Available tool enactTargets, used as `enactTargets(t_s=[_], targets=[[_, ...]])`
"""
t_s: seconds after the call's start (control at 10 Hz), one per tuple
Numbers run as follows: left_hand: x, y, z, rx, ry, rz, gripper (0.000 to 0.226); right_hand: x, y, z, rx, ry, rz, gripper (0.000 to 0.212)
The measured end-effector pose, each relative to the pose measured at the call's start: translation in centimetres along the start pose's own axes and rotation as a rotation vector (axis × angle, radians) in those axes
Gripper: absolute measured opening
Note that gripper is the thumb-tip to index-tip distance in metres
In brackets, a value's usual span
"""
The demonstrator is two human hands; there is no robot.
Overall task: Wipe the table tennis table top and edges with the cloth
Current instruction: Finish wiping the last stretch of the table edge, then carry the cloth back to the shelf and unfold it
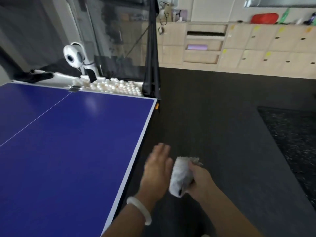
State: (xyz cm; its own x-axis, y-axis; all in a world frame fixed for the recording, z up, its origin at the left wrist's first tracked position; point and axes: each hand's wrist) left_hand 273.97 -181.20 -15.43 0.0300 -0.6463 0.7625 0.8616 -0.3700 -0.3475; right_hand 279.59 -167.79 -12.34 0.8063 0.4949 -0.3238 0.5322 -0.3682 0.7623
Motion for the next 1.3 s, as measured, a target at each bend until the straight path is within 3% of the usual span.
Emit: enactTargets(t_s=[0.1,0.2,0.3,0.4,0.5,0.7,0.8,0.9,1.0,1.1,1.3], targets=[[-3.8,-2.0,1.9,0.140,0.114,-0.254,0.056,-0.6,-1.4,-3.2,0.005,-0.005,-0.021,0.025],[-5.1,-6.0,1.7,0.728,0.220,-0.208,0.052,0.0,-4.3,-8.7,0.178,0.078,0.050,0.025],[-6.2,-12.0,6.9,1.013,0.569,-0.162,0.038,0.7,-7.0,-14.4,0.470,0.464,0.030,0.022],[-7.8,-16.2,12.3,1.092,1.054,-0.248,0.042,0.7,-9.0,-18.3,0.493,0.694,-0.211,0.034],[-9.6,-20.3,15.1,1.129,1.289,-0.221,0.047,1.3,-11.7,-21.8,0.632,0.808,-0.339,0.058],[-13.7,-28.0,15.4,1.134,1.395,-0.113,0.045,0.2,-16.8,-30.6,0.659,0.891,-0.222,0.033],[-15.9,-32.6,14.0,1.127,1.309,-0.050,0.040,-1.7,-20.5,-34.3,0.650,0.945,-0.131,0.024],[-18.4,-37.6,12.4,1.059,1.176,-0.045,0.032,-4.7,-24.4,-37.4,0.650,0.880,-0.057,0.035],[-20.9,-43.6,10.7,0.957,1.109,-0.087,0.029,-9.0,-28.1,-40.7,0.671,0.837,-0.098,0.027],[-22.8,-50.7,9.8,0.898,1.076,-0.153,0.029,-13.7,-31.4,-43.7,0.697,0.968,-0.162,0.013],[-25.5,-63.8,9.3,0.829,1.109,-0.341,0.035,-21.1,-38.1,-51.7,0.697,0.869,0.049,0.033]])
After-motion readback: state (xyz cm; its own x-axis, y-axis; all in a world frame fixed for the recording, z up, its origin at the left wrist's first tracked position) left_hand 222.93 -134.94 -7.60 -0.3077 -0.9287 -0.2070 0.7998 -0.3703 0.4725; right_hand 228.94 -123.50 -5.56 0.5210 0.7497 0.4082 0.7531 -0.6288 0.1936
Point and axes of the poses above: each hand's wrist, its own y-axis away from the middle knuckle, its own x-axis out of the back of the hand, z = x × y, and after that the axes turned 12 degrees about z, right-handed
